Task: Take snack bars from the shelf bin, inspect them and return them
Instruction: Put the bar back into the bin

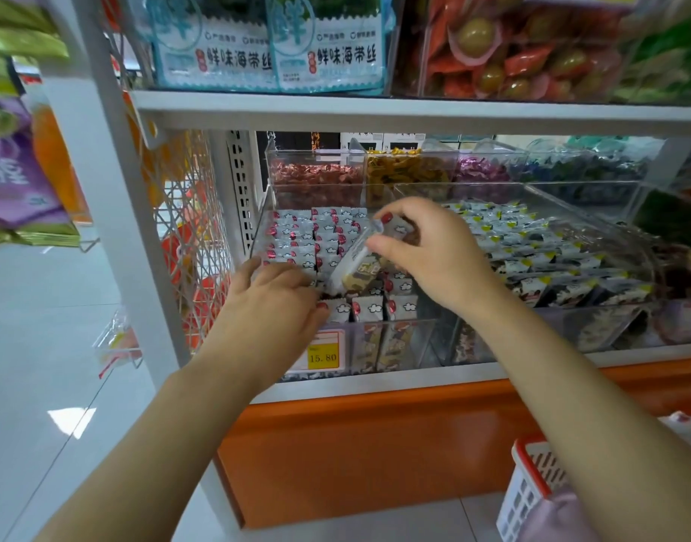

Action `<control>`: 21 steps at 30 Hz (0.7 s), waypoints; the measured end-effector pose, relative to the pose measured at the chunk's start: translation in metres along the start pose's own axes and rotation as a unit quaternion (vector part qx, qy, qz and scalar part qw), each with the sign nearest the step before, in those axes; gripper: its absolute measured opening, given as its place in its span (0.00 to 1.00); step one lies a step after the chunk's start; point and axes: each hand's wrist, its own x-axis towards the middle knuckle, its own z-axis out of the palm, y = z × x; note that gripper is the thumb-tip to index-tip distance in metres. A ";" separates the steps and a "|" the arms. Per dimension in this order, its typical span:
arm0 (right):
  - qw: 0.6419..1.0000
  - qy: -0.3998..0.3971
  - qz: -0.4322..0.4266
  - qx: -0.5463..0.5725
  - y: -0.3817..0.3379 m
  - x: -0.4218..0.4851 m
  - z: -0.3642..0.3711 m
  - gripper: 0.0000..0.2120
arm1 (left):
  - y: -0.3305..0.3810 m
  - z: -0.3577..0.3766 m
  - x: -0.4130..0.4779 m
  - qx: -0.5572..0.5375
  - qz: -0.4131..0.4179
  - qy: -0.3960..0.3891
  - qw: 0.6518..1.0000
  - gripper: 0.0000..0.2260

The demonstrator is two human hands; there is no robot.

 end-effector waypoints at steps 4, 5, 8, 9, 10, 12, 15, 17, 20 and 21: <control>0.989 -0.081 -0.042 -0.113 -0.007 0.016 0.017 0.21 | 0.000 -0.003 -0.001 0.010 0.005 -0.009 1.000 0.19; 0.986 -0.094 -0.050 -0.125 -0.008 0.017 0.023 0.21 | 0.000 -0.004 -0.001 0.009 0.008 -0.011 1.000 0.19; 0.983 -0.110 -0.053 -0.139 -0.010 0.018 0.039 0.19 | -0.002 -0.007 -0.002 0.000 0.008 -0.009 1.000 0.19; 0.981 -0.116 -0.051 -0.150 -0.009 0.016 0.043 0.18 | -0.004 -0.007 -0.002 0.000 0.005 -0.005 1.000 0.18; 0.975 -0.130 -0.055 -0.170 -0.006 0.015 0.045 0.15 | -0.006 -0.007 -0.002 0.000 0.002 -0.002 1.000 0.18; 0.955 -0.180 -0.078 -0.223 -0.001 0.011 0.048 0.11 | -0.009 -0.007 -0.002 -0.004 -0.004 0.003 1.000 0.17; 0.942 -0.238 -0.076 -0.226 0.005 0.013 0.043 0.13 | -0.012 -0.006 -0.001 -0.012 -0.006 0.005 1.000 0.16; 0.960 -0.231 -0.033 -0.154 0.005 0.022 0.039 0.14 | -0.014 -0.006 -0.001 -0.021 -0.006 0.009 1.000 0.16; 0.985 -0.164 0.028 -0.038 0.005 0.037 0.036 0.12 | -0.015 -0.007 0.000 -0.037 -0.011 0.024 0.999 0.14; 0.985 -0.157 0.021 -0.063 0.006 0.042 0.038 0.11 | -0.016 -0.007 0.000 -0.038 -0.013 0.029 0.999 0.14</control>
